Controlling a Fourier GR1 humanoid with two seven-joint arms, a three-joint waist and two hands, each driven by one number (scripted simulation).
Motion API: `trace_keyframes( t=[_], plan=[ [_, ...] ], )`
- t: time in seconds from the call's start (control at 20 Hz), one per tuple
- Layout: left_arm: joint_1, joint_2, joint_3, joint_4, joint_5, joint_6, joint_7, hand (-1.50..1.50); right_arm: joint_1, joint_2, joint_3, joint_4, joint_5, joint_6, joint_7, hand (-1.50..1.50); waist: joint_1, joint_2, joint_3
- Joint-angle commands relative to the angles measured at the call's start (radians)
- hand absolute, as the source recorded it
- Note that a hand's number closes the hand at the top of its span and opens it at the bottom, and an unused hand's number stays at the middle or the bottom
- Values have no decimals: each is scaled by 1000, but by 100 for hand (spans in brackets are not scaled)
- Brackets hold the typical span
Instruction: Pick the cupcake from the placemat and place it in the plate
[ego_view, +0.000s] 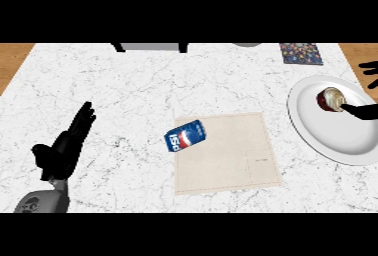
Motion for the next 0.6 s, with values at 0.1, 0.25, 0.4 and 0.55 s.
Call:
trace_keyframes(
  t=[0.1,0.25,0.4,0.55],
  plan=[
    [39,12,11,-6,-3,-27,-51,0,-78,83,-11,142,6,-49,58,-150,5,2,0],
    [99,-5,-7,-60,-7,-20,-30,0,-50,61,-105,114,-106,-8,-4,-150,0,-3,1],
    [33,-15,-1,-40,-6,3,11,0,-93,-16,-212,172,-201,51,-61,-150,0,1,2],
    [41,-15,1,-51,-3,-3,3,0,-64,-30,-284,197,-287,116,-74,-150,-7,-2,1]
  ],
)
